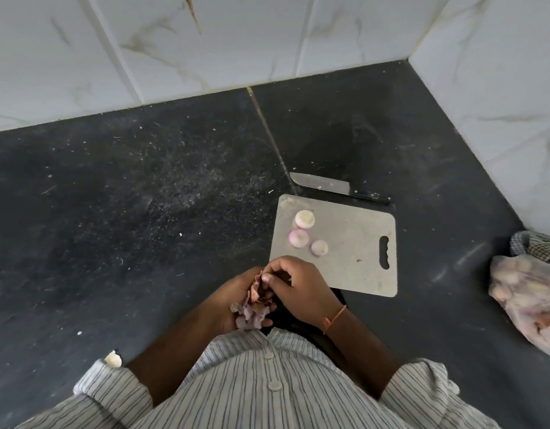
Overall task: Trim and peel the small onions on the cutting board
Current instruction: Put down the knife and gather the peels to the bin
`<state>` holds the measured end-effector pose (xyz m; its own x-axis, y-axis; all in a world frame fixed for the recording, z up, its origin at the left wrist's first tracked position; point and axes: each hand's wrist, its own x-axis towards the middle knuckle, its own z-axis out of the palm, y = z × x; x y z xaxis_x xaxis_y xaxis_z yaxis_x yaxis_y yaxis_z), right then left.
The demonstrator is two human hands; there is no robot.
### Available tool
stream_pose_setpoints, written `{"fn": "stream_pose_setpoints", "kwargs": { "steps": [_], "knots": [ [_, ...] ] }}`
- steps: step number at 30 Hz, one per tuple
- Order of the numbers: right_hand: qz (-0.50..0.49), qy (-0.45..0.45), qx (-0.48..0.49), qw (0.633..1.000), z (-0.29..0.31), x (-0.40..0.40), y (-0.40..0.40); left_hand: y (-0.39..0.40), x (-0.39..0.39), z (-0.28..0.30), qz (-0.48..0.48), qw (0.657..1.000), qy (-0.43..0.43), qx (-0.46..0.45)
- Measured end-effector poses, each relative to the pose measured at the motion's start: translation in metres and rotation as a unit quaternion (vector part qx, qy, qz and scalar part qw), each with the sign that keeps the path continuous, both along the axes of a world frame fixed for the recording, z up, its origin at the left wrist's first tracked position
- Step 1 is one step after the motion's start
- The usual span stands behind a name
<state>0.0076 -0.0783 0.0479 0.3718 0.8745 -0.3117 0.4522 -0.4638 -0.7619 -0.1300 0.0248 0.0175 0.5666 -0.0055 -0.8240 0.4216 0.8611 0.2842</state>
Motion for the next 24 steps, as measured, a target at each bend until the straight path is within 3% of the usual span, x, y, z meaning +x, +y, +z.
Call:
{"fn": "stream_pose_setpoints", "kwargs": {
  "steps": [8,15,24],
  "knots": [
    [-0.034,-0.112,-0.005,0.993,0.001,0.016,-0.026,-0.020,0.036,-0.006,-0.053,0.998,-0.016,0.012],
    [-0.051,-0.080,-0.006,0.996,0.006,0.029,-0.059,-0.041,0.064,-0.015,-0.092,0.995,-0.041,-0.006],
    [-0.101,-0.138,0.048,0.984,0.025,0.044,-0.083,-0.051,0.096,-0.005,-0.074,0.995,-0.055,-0.032]
  ]
}}
